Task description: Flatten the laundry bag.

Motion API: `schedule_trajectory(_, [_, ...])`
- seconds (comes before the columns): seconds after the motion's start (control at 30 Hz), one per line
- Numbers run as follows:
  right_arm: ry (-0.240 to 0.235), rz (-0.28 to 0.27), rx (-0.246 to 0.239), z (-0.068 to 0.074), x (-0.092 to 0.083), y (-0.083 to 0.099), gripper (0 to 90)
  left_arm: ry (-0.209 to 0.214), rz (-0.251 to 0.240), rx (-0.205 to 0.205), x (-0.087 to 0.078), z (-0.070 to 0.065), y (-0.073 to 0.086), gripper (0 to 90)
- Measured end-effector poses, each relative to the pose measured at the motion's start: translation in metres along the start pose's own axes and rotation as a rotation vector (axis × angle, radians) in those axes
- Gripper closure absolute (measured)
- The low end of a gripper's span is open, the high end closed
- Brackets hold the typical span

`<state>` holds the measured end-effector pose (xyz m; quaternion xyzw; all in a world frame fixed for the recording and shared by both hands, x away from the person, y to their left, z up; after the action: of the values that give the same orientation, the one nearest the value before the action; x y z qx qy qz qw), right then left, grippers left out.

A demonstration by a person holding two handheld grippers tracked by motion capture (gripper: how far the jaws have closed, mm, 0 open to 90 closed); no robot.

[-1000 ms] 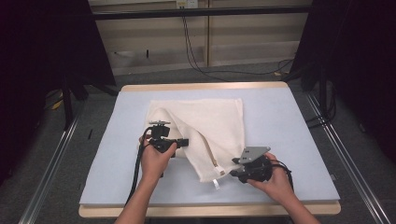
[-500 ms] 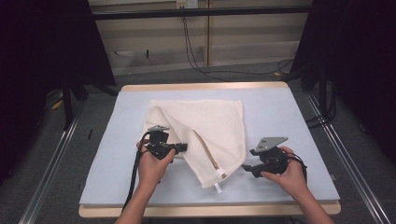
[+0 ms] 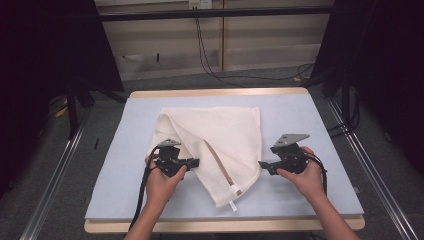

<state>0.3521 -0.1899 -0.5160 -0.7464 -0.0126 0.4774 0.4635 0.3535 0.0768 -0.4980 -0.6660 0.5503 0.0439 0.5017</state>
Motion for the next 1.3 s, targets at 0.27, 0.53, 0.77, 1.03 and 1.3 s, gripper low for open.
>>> schedule_trajectory(0.27, [0.026, -0.004, 0.004, -0.011, 0.025, -0.026, 28.3, 0.001, 0.011, 0.013, -0.001, 0.0, 0.002, 87.2])
schedule_trajectory(0.53, [0.073, 0.069, 0.058, -0.028, 0.051, -0.018, 46.3, 0.002, 0.014, 0.019, -0.001, -0.001, 0.005, 87.3])
schedule_trajectory(0.77, [0.043, 0.093, 0.108, -0.027, 0.051, -0.012, 86.2, 0.001, 0.01, 0.025, -0.002, -0.003, 0.005, 87.4])
schedule_trajectory(1.03, [0.135, 0.031, 0.177, -0.047, 0.035, -0.004, 88.0, 0.044, 0.009, 0.028, 0.001, -0.012, 0.005, 87.5])
schedule_trajectory(1.3, [0.2, 0.014, 0.243, -0.061, 0.012, 0.02, 78.6, 0.049, 0.03, 0.058, 0.013, -0.026, 0.011, 87.5])
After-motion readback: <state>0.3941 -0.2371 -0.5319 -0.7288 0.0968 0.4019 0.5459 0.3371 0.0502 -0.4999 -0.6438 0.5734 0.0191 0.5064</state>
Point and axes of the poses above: each handheld gripper's, and its own axes: x roughly forward along the jaws, y roughly out of its underside, z roughly to its left, the point moved 9 cm from there along x, roughly forward along the jaws, and after that the axes turned 9 degrees about -x, right-handed, at the moved point
